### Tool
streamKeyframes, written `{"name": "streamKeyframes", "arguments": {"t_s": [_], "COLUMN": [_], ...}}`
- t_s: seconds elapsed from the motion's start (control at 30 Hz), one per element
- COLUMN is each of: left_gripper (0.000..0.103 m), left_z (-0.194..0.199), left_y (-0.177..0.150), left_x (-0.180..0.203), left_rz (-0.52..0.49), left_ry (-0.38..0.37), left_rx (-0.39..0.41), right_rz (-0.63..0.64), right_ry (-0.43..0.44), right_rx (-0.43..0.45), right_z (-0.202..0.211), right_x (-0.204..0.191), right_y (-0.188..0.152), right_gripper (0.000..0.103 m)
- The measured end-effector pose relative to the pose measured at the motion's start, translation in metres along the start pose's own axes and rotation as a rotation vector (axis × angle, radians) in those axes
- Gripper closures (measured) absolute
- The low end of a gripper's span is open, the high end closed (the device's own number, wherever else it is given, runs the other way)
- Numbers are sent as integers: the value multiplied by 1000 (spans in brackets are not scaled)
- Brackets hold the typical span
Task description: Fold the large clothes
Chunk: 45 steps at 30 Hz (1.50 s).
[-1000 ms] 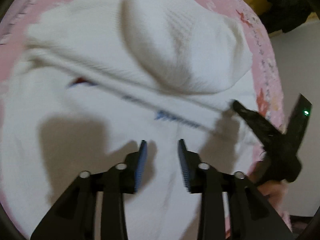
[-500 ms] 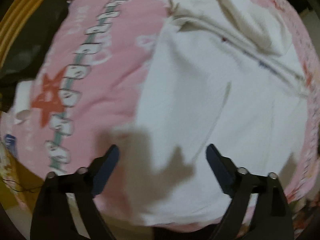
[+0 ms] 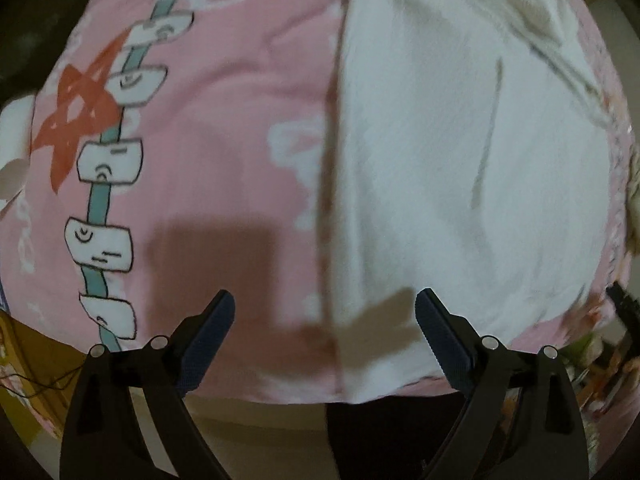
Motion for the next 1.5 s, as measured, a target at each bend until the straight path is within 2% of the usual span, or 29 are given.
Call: {"name": "streamKeyframes", "arguments": {"t_s": [0.13,0.23,0.4,0.53,0.63,0.67,0.77,0.87,1.0,1.07,1.1,1.13,1.23,1.37,1.5], "left_gripper": [14,14,14,14,14,14,13,13,31,44,56,66,85,89,89], "left_z": [-24,-35,-44,-33,-25,-24,-34,-47,-39,-36,-35,-32,-26,-6,22], "left_y": [-9,-7,-4,-9,-15,-16,-18,-19,-20,-20,-21,-20,-20,-15,-5], "left_x": [-2,-1,-7,-2,16,21,32,34,41,42,42,45,45,56,66], "left_rz": [1,5,30,48,51,43,3,41,58,61,65,70,104,104,152], "left_ry": [-59,-61,-93,-192,-334,-352,-316,-331,-338,-340,-342,-346,-354,-338,-356], "left_rx": [-39,-40,-50,-18,10,9,-18,-38,-14,-13,-13,-13,-1,38,98], "right_rz": [74,66,86,58,39,39,36,33,96,130,136,130,93,104,9], "right_ry": [-39,-21,-32,15,54,60,81,86,45,35,24,23,89,138,226], "right_rx": [-47,-97,-128,-145,-163,-167,-180,-194,-184,-177,-172,-168,-169,-163,-153], "right_z": [-25,-38,-49,-48,-47,-47,-47,-51,-56,-55,-55,-54,-44,-30,-9], "right_x": [0,2,2,-1,-3,-4,-5,-4,-12,-18,-19,-20,-25,-35,-37], "right_y": [-7,-11,-19,-18,-18,-19,-18,-20,-25,-29,-30,-30,-29,-27,-15], "right_gripper": [36,36,33,32,32,31,28,24,25,34,50,71,88,94,96]}}
Point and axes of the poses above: each gripper's, at about its wrist camera, not at the fingertips, and z roughly against the way its jaws point, x to its right, y to its top, the point moved 7 cm from there along -z, roughly the way its jaws point, and after that the axes turned 15 degrees about -z, right-handed, at the moved point
